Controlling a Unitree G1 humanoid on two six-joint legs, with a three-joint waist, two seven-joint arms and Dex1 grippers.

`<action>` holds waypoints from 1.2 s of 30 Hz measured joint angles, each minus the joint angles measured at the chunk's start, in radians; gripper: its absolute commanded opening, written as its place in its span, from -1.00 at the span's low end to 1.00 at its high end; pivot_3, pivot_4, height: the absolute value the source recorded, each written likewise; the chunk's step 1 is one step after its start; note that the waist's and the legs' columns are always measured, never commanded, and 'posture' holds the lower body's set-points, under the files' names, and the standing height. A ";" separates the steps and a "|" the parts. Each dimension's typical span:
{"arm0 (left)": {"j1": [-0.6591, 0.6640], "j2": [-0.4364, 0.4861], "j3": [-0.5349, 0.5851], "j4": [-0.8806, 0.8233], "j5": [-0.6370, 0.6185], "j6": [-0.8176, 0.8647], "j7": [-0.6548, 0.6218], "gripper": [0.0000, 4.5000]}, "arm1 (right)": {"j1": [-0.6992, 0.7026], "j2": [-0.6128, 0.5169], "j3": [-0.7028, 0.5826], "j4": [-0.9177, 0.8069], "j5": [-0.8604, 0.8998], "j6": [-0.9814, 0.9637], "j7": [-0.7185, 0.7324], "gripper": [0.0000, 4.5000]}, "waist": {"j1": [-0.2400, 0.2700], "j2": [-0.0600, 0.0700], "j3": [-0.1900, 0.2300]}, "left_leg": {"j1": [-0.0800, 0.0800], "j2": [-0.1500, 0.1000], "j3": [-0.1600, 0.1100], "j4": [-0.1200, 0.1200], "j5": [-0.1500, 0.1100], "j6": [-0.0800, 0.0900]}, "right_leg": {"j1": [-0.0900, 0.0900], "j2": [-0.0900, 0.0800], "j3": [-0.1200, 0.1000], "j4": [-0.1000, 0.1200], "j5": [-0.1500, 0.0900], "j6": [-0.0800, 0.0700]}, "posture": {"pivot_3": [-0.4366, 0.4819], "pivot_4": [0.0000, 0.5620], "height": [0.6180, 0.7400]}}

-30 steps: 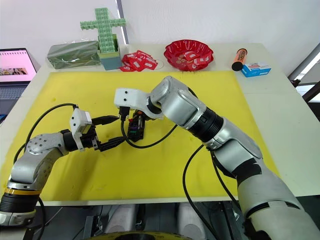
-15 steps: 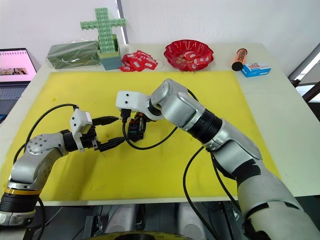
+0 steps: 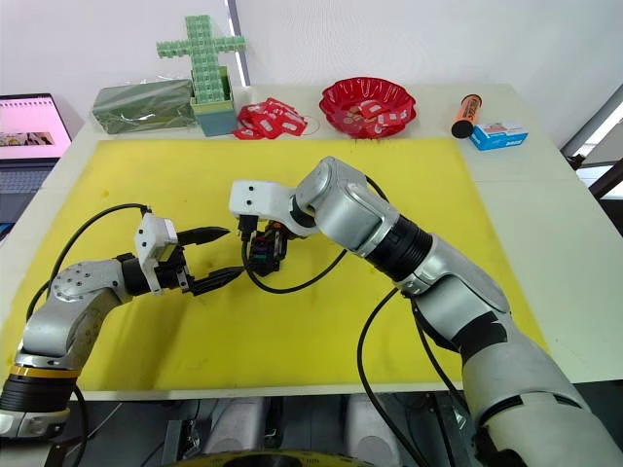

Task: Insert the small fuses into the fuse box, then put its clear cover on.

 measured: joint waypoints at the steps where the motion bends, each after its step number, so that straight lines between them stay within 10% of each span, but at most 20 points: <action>1: 0.000 0.000 0.000 0.000 0.000 0.000 0.000 1.00 | 0.000 0.000 0.000 0.000 0.000 0.000 0.000 -0.99 | 0.000 0.000 0.000 | 0.000 0.000 0.000 0.000 0.000 0.000 | 0.000 0.000 0.000 0.000 0.000 0.000 | -0.05 -0.47 1.00; 26: -0.008 -0.010 -0.001 0.020 0.001 -0.022 -0.013 1.00 | 0.002 0.011 -0.001 0.020 -0.010 -0.017 -0.001 -0.99 | -0.001 0.000 0.000 | 0.000 0.000 0.000 0.000 0.000 0.000 | 0.000 0.000 0.000 0.000 0.000 0.000 | -0.05 -0.47 1.00; 32: -0.012 -0.010 -0.001 0.020 0.001 -0.021 -0.013 1.00 | 0.002 0.011 -0.002 0.029 -0.012 -0.016 -0.003 -0.11 | 0.000 0.000 0.000 | 0.000 0.000 0.000 0.000 0.000 0.000 | 0.000 0.000 0.000 0.000 0.000 0.000 | -0.05 -0.47 1.00; 36: -0.016 -0.010 -0.001 0.020 0.002 -0.020 -0.013 1.00 | 0.002 0.011 -0.002 0.031 -0.011 -0.016 -0.001 -0.11 | -0.001 0.000 0.000 | 0.000 0.000 0.000 0.000 0.000 0.000 | 0.000 0.000 0.000 0.000 0.000 0.000 | -0.05 -0.47 1.00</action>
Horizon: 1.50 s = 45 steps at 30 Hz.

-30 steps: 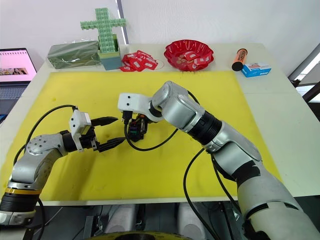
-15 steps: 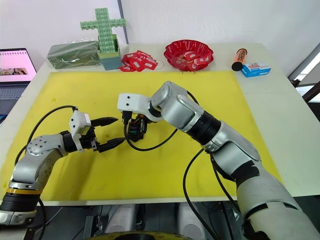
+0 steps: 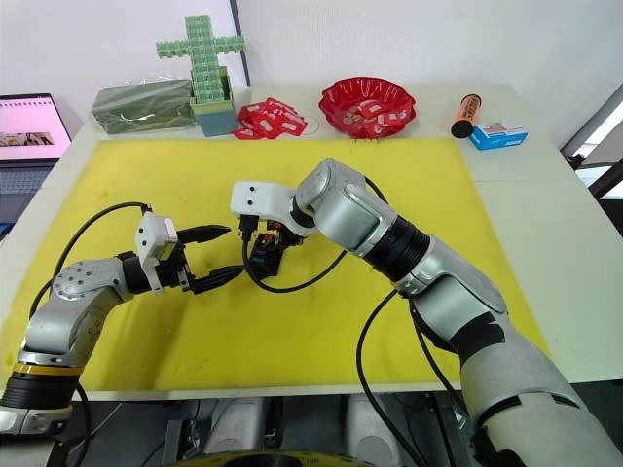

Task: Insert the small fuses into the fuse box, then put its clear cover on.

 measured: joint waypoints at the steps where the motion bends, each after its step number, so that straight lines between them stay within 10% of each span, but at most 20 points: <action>1: 0.000 0.000 0.000 0.000 0.000 0.000 0.000 1.00 | 0.000 0.000 0.000 0.000 0.000 0.000 0.000 -0.11 | 0.000 0.000 0.000 | 0.000 0.000 0.000 0.000 0.000 0.000 | 0.000 0.000 0.000 0.000 0.000 0.000 | -0.05 -0.47 1.00; 24: -0.021 0.000 -0.001 -0.001 0.006 0.013 0.003 1.00 | 0.008 0.014 -0.036 0.025 0.016 0.021 -0.022 -0.11 | 0.000 0.000 0.000 | 0.000 0.000 0.000 0.000 0.000 0.000 | 0.000 0.000 0.000 0.000 0.000 0.000 | -0.05 -0.47 1.00; 30: -0.018 0.000 -0.001 -0.006 0.006 0.025 0.005 1.00 | 0.014 0.015 -0.036 0.026 0.012 0.011 -0.022 -0.79 | 0.001 0.000 0.000 | 0.000 0.000 0.000 0.000 0.000 0.000 | 0.000 0.000 0.000 0.000 0.000 0.000 | -0.05 -0.47 1.00; 45: -0.009 -0.003 -0.001 -0.027 0.006 0.030 0.005 1.00 | 0.014 0.012 -0.062 0.005 0.030 0.013 -0.004 -0.79 | 0.001 0.000 0.000 | 0.000 0.000 0.000 0.000 0.000 0.000 | 0.000 0.000 0.000 0.000 0.000 0.000 | -0.05 -0.47 1.00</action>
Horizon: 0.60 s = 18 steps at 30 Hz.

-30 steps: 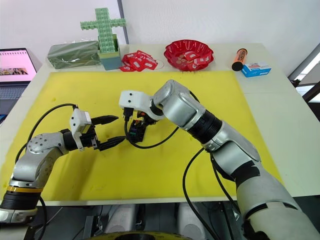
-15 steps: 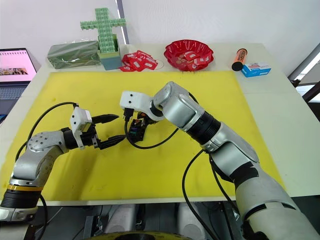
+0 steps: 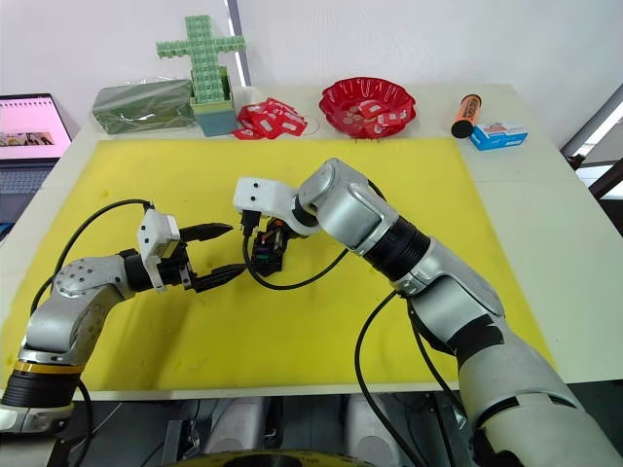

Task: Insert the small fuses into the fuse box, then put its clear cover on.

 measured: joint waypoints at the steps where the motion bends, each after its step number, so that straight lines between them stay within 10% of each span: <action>1: 0.002 0.002 0.000 -0.006 0.000 0.000 -0.002 1.00 | -0.003 -0.001 -0.026 -0.027 0.013 0.017 0.003 -0.79 | 0.000 0.000 0.000 | 0.000 0.000 0.000 0.000 0.000 0.000 | 0.000 0.000 0.000 0.000 0.000 0.000 | -0.05 -0.47 1.00; 11: 0.045 0.046 0.003 -0.079 -0.031 0.020 -0.048 1.00 | 0.004 -0.107 -0.139 -0.242 0.076 0.163 -0.007 -0.79 | 0.003 0.000 0.000 | 0.000 0.001 0.000 0.000 0.000 0.000 | 0.001 -0.001 0.000 -0.001 -0.002 -0.003 | -0.05 -0.47 1.00; 18: 0.169 0.084 0.006 -0.258 -0.107 -0.005 -0.151 1.00 | 0.328 -0.337 -0.201 -0.486 0.135 0.136 -0.014 -0.79 | 0.003 0.001 0.001 | -0.001 0.002 0.002 -0.001 0.000 0.000 | 0.002 -0.003 0.001 -0.009 -0.002 -0.004 | -0.05 -0.47 1.00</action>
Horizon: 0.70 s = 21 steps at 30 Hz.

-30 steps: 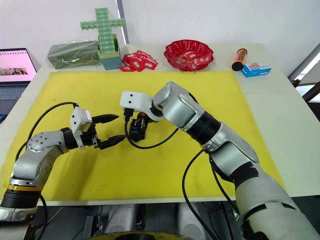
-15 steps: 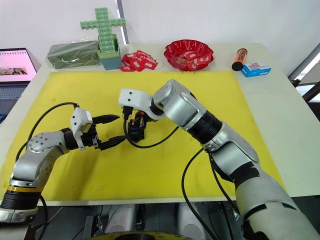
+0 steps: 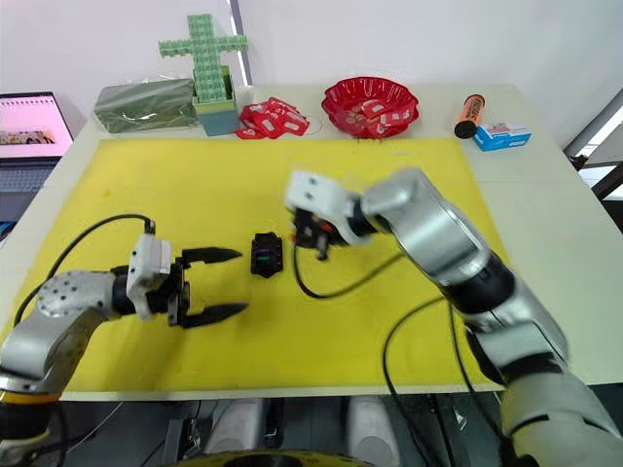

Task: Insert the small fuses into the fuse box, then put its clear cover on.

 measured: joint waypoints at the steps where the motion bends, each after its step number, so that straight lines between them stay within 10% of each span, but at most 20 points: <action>1: 0.008 0.000 -0.002 -0.021 -0.005 -0.004 -0.008 1.00 | 0.045 -0.023 0.003 -0.022 -0.010 -0.028 -0.012 -0.79 | -0.001 0.000 0.000 | 0.000 0.000 0.000 0.000 0.000 0.000 | 0.000 0.000 0.000 0.000 0.000 0.000 | -0.05 -0.47 1.00; 13: 0.026 -0.032 -0.056 -0.040 0.014 -0.076 -0.020 1.00 | 0.259 -0.011 0.019 -0.071 -0.067 -0.135 -0.184 -0.79 | 0.001 -0.001 -0.001 | 0.001 0.001 0.000 0.001 0.000 0.000 | 0.002 0.003 0.000 -0.001 0.000 0.000 | -0.05 -0.47 1.00; 21: 0.045 -0.031 -0.054 -0.011 0.017 -0.107 -0.030 1.00 | 0.282 -0.027 -0.093 -0.086 0.022 -0.090 -0.158 0.54 | 0.002 -0.001 -0.001 | 0.001 0.001 -0.001 0.001 0.000 0.000 | 0.002 0.003 0.000 -0.001 0.000 0.000 | -0.05 -0.47 1.00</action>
